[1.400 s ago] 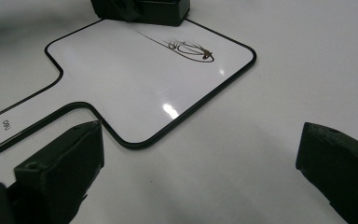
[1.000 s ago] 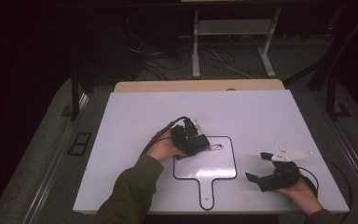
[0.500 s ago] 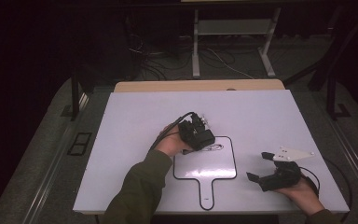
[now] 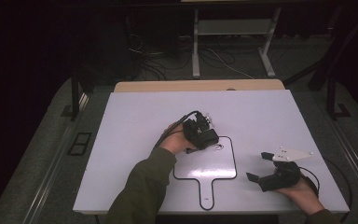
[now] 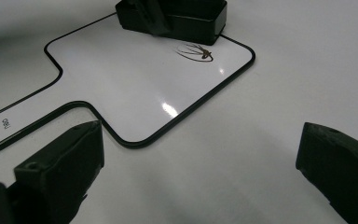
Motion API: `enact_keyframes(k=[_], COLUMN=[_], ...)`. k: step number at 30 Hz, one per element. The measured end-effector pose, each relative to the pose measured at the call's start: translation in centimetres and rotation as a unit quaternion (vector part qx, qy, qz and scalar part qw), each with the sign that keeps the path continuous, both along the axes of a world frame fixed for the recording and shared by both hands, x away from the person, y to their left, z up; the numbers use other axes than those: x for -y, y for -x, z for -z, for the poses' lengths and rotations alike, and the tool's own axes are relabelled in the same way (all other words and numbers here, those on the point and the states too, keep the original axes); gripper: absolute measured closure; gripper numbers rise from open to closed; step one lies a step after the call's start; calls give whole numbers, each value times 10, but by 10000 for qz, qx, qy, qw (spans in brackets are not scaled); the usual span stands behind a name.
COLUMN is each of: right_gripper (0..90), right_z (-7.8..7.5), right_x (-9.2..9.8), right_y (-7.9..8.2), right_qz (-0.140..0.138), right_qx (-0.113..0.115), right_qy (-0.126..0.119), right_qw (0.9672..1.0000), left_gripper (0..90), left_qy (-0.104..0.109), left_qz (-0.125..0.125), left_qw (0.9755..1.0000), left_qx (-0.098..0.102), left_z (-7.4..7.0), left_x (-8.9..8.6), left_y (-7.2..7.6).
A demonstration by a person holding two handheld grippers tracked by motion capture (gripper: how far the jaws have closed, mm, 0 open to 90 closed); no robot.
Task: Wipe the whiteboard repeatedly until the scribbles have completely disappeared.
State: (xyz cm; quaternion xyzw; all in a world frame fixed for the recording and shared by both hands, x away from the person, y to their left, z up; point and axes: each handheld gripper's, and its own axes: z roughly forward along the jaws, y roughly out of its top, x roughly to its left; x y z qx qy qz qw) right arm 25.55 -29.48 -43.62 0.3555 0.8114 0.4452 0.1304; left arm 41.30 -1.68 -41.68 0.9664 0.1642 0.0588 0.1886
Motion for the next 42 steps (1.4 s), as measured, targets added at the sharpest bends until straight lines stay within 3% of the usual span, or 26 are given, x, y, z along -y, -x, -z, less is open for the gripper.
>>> enact_keyframes(k=[5, 9, 12, 15, 23, 26, 30, 37, 39, 42], right_gripper=[0, 0, 0, 0, 0, 0, 0, 0, 0, 0], right_z=[0, 0, 0, 0, -1, -1, -1, -1, -1, -1], right_x=[0, 0, -1, -1, 1, 2, 3, 2, 2, 2], right_y=[0, 0, 0, 0, 0, 1, 1, 1, 1, 1], right_qz=[4, -9, -14, -14, -2, 6, 5, 5, -8, 3], right_qx=[-13, -4, -9, -10, 10, 13, 16, 12, 10, 8], right_qy=[-14, -20, -16, -16, -25, -36, -40, -27, -15, -20], right_qw=[10000, 10000, 10000, 10000, 10000, 10000, 10000, 10000, 10000, 10000], left_gripper=[389, 389, 389, 389, 389, 389, 389, 389, 389, 389], left_qy=[-31, -74, -106, -46, -202, -162, -244, -311, -207, -238], left_qz=[79, 367, 437, 367, 288, 166, 179, 482, 401, 357], left_qw=[10000, 9993, 9989, 9992, 9994, 9997, 9995, 9984, 9990, 9991], left_qx=[-18, -93, -104, -157, -59, -41, -16, -2, -29, 26], left_z=[0, -1, -1, 0, -2, -1, -2, -2, -1, -1], left_x=[9, 21, 28, 29, 34, 38, 43, 56, 57, 57], left_y=[6, 19, 25, 20, -1, -6, -3, 14, 12, 3])
